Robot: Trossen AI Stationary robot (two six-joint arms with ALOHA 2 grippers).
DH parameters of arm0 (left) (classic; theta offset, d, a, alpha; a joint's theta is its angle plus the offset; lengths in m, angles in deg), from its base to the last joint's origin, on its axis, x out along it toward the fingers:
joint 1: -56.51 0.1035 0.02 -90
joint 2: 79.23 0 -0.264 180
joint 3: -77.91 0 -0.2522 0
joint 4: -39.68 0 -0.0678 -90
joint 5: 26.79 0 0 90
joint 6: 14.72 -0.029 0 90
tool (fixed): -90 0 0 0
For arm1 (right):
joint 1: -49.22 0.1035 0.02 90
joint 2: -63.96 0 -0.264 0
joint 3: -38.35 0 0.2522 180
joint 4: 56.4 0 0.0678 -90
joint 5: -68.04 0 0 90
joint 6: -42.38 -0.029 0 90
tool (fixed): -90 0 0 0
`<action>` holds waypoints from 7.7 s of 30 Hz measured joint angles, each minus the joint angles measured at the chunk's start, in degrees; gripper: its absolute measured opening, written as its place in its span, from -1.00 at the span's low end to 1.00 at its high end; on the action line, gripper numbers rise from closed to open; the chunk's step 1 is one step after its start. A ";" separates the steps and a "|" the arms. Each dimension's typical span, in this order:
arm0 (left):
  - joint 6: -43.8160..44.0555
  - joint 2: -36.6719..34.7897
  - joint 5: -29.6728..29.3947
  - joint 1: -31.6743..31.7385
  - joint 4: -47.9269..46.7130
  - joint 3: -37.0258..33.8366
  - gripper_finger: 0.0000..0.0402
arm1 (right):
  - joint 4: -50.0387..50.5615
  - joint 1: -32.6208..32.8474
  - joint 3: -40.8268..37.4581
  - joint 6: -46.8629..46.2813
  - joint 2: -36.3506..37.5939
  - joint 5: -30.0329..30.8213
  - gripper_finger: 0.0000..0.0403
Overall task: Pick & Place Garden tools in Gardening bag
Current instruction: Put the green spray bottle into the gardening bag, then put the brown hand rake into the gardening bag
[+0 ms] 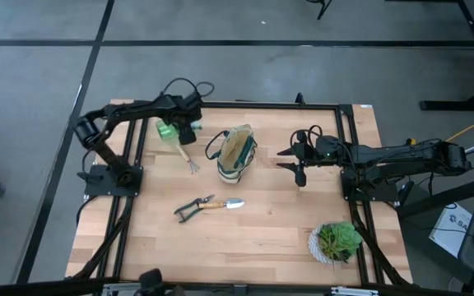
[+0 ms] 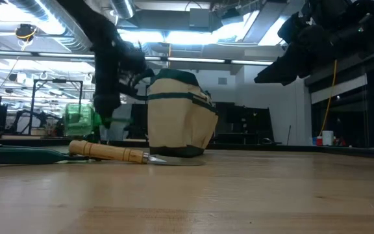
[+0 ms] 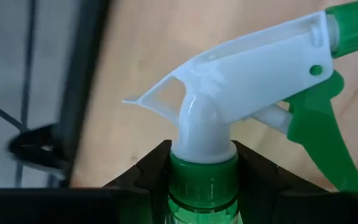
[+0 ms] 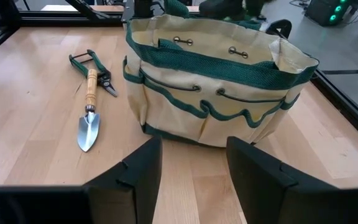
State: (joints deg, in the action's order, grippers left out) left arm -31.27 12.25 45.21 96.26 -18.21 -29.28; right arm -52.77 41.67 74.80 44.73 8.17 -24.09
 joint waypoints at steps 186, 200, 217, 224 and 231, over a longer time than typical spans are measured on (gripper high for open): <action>11.70 -2.88 -2.14 -29.48 76.18 -18.80 0.14 | 0.01 -0.02 0.00 0.00 0.00 0.02 -0.10; 13.65 -12.81 -2.47 -30.29 62.22 -18.77 0.14 | 0.01 -0.01 0.00 0.02 0.00 0.02 -0.10; 19.04 -30.79 -6.36 -30.56 38.09 -18.75 0.14 | 0.02 -0.01 0.00 0.01 0.00 0.22 -0.10; 23.17 -32.87 -4.11 -30.56 25.80 -18.75 0.14 | 0.02 0.00 0.00 0.02 0.00 0.22 -0.10; 25.89 -32.87 -3.08 -30.56 15.03 -18.75 0.14 | 0.02 0.00 0.00 0.02 0.00 0.20 -0.10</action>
State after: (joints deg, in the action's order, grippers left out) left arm -5.38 -20.62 42.13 65.70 -3.18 -48.04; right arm -52.76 41.67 74.80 44.76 8.17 -23.89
